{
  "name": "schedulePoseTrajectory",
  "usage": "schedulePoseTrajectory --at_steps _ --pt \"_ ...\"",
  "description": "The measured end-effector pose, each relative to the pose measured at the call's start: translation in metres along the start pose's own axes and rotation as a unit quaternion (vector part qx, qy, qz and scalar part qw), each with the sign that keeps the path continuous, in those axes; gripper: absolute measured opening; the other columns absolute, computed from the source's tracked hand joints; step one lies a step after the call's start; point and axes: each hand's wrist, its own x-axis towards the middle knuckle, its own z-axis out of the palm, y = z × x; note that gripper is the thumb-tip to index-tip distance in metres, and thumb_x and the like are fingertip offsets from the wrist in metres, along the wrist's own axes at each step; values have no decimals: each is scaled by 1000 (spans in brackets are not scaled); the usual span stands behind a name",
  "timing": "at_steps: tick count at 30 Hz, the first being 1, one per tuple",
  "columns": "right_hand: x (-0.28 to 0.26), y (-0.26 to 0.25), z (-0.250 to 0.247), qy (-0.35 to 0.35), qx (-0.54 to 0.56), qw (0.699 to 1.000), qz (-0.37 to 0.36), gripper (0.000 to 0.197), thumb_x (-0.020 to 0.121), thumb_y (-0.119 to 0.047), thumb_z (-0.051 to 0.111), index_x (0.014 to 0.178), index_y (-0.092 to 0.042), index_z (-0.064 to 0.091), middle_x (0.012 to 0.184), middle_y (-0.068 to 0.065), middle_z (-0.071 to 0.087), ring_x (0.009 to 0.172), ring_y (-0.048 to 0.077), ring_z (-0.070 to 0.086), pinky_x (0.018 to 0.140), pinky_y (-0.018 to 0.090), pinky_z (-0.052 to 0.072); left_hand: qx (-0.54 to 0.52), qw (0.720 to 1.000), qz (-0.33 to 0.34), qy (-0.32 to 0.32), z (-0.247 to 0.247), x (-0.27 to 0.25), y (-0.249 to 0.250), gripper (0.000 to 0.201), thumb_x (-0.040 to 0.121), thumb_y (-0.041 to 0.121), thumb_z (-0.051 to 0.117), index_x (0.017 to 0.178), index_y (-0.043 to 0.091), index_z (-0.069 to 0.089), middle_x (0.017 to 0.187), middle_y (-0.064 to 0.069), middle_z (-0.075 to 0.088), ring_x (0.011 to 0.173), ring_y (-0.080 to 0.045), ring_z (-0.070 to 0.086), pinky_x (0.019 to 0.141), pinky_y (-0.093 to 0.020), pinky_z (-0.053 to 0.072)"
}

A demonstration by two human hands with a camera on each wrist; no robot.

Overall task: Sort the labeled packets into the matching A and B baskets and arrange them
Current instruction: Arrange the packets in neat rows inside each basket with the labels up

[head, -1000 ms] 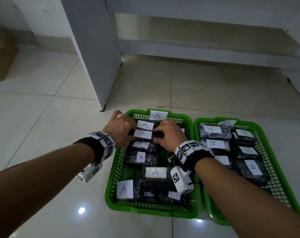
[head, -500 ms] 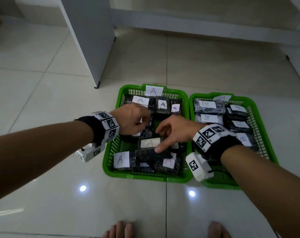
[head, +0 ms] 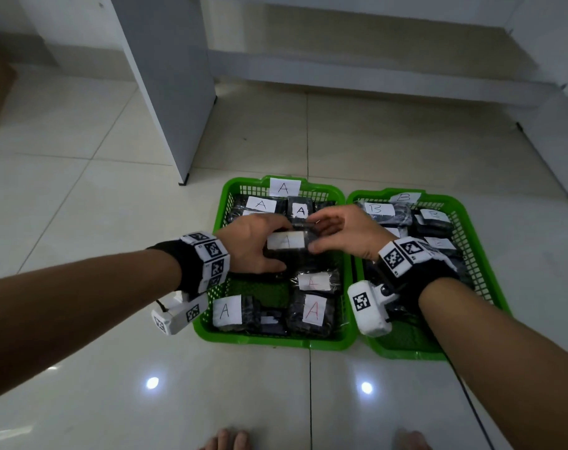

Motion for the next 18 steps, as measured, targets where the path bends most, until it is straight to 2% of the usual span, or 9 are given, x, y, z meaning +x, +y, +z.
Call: schedulePoseTrajectory --at_steps 2,3,4,6,9,11,12,14,18 --pt "7 6 3 110 -42 993 18 25 77 -7 79 98 -21 77 95 -2 76 89 15 72 86 37 60 10 1000 -21 11 -8 3 -10 65 69 52 77 123 27 52 106 7 63 91 -15 62 81 -36 55" --pt "9 7 6 126 -111 986 28 21 81 -5 73 97 -17 79 96 0 76 88 16 71 87 34 59 15 999 -26 18 -10 4 -16 64 69 51 77 122 26 52 106 6 63 92 -16 62 81 -35 54" --pt "11 9 11 105 -180 977 39 21 84 -4 68 99 -13 79 100 2 76 90 17 70 86 31 57 20 999 -27 29 -11 4 -20 63 70 50 79 121 25 53 107 6 62 94 -17 61 81 -34 53" --pt "12 11 26 32 -269 961 55 23 88 -4 63 106 -10 75 107 8 73 94 23 68 83 33 57 32 998 -29 43 -11 3 -26 63 71 45 81 123 21 53 111 4 61 98 -16 59 83 -31 50" --pt "15 9 47 -39 -309 948 74 21 94 -20 62 110 -5 64 110 13 66 94 29 65 78 37 58 60 997 -38 43 -9 0 -29 67 74 43 79 129 19 52 121 2 58 109 -17 54 90 -30 47" --pt "16 11 58 -96 -333 934 90 44 89 -39 71 116 -6 59 111 11 64 97 28 64 78 35 57 64 995 -49 52 -8 -1 -30 68 73 44 78 130 19 51 124 1 58 113 -18 54 92 -32 48" --pt "16 12 62 -117 -348 925 96 56 84 -42 77 120 -5 56 113 11 63 100 28 64 79 35 58 60 995 -55 59 -8 -1 -32 68 73 44 78 130 20 51 124 1 58 114 -19 54 92 -32 48" --pt "14 11 64 -134 -362 917 96 65 77 -38 85 124 -3 55 114 11 63 102 29 64 79 35 58 57 994 -63 68 -10 -1 -36 69 71 45 78 130 20 52 126 1 58 115 -20 55 93 -33 48" --pt "12 12 60 -146 -344 923 90 52 77 -35 86 112 -5 64 109 11 66 100 28 66 81 37 58 57 992 -80 77 -10 -2 -41 71 71 46 78 132 20 52 134 0 56 121 -21 53 99 -37 48"
